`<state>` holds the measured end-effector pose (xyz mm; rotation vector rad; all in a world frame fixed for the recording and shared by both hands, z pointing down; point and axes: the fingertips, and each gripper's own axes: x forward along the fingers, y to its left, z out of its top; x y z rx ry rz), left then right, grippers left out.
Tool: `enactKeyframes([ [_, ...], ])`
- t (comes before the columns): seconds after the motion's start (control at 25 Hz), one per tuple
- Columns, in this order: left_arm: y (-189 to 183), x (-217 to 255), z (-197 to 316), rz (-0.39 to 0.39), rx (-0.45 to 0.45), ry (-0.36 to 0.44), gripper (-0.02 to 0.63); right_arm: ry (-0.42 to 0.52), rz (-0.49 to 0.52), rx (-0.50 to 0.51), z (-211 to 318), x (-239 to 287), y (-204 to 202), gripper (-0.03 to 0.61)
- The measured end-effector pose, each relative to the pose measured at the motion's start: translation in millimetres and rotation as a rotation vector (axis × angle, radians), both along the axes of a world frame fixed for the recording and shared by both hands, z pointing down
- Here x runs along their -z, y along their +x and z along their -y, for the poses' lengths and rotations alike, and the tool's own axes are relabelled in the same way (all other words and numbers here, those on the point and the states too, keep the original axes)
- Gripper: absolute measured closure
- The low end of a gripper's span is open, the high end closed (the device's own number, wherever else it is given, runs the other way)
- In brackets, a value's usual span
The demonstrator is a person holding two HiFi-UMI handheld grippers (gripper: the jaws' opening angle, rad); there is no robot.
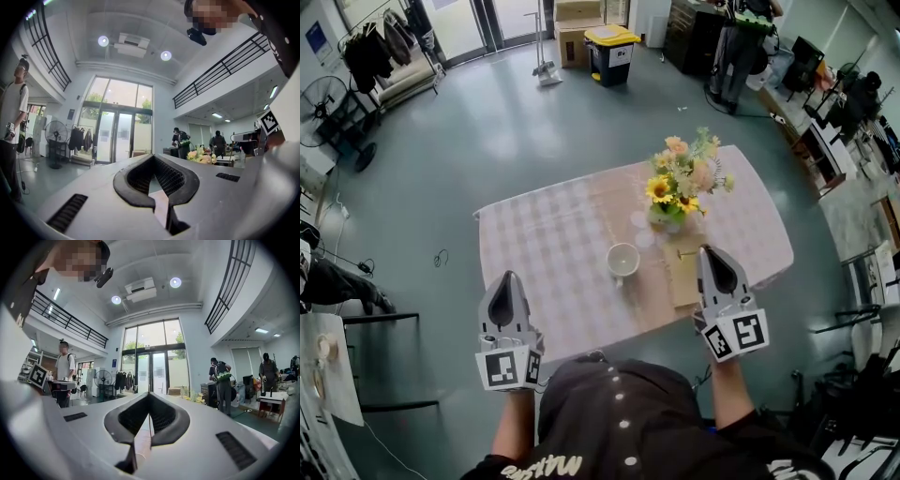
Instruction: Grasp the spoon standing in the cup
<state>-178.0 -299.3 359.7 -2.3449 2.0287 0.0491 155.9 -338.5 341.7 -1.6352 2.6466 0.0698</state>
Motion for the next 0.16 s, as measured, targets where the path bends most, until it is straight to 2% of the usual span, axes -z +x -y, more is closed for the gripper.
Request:
enactKeyframes([
  [0.16,1.3,0.0,1.6,0.001,-0.004,-0.004,0.597,-0.001,-0.005,0.0,1.7,0.0,1.2,0.578],
])
